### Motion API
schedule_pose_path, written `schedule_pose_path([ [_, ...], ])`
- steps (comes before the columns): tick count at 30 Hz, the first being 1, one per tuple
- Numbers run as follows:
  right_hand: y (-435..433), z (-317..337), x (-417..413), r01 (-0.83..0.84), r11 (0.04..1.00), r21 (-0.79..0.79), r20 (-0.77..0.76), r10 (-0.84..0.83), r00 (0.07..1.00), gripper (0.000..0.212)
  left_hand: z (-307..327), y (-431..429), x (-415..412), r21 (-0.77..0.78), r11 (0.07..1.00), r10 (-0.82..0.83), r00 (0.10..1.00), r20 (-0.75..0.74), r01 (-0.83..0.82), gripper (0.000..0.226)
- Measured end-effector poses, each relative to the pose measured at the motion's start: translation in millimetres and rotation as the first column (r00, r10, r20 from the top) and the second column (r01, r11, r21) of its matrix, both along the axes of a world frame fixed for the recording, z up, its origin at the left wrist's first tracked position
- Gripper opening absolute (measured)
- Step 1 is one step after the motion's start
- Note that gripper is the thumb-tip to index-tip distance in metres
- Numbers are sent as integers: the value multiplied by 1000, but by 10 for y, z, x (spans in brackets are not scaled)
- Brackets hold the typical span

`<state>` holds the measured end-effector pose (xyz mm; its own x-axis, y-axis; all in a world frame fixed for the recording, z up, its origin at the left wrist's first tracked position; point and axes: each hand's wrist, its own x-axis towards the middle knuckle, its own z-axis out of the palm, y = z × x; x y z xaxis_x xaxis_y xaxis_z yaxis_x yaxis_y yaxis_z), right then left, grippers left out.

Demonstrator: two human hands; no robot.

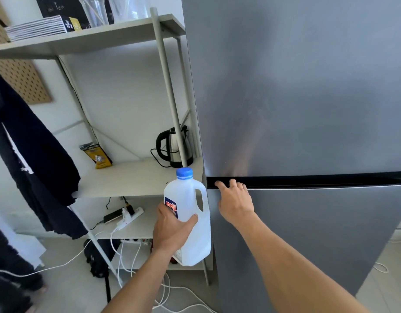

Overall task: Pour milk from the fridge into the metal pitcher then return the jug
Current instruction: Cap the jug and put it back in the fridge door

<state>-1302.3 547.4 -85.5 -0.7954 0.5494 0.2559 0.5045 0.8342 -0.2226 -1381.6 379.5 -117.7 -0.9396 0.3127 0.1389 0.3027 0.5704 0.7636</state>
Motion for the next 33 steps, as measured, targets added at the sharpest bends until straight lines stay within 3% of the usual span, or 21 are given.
schedule_pose_path([
  [4,-32,16,34,-9,999,-38,-10,9,1000,55,19,-172,35,0,1000,4,1000,26,-4,77],
  [9,-242,-92,338,-28,998,-52,-137,20,990,43,32,-355,96,-51,998,-33,999,-18,32,71],
  [13,-455,-128,667,-45,989,-143,-203,15,979,38,50,-491,284,-74,995,-73,993,-95,66,72],
  [21,-881,-95,1421,-46,959,-279,-307,-44,951,27,34,-807,841,-62,991,-120,989,-87,115,76],
  [25,-1063,-45,1820,35,933,-357,-330,-161,930,28,-17,-962,1170,-77,988,-140,988,-71,134,77],
  [33,-1014,117,2610,149,807,-571,-426,-447,787,50,-156,-1156,1732,-143,972,-192,981,-10,188,73],
])
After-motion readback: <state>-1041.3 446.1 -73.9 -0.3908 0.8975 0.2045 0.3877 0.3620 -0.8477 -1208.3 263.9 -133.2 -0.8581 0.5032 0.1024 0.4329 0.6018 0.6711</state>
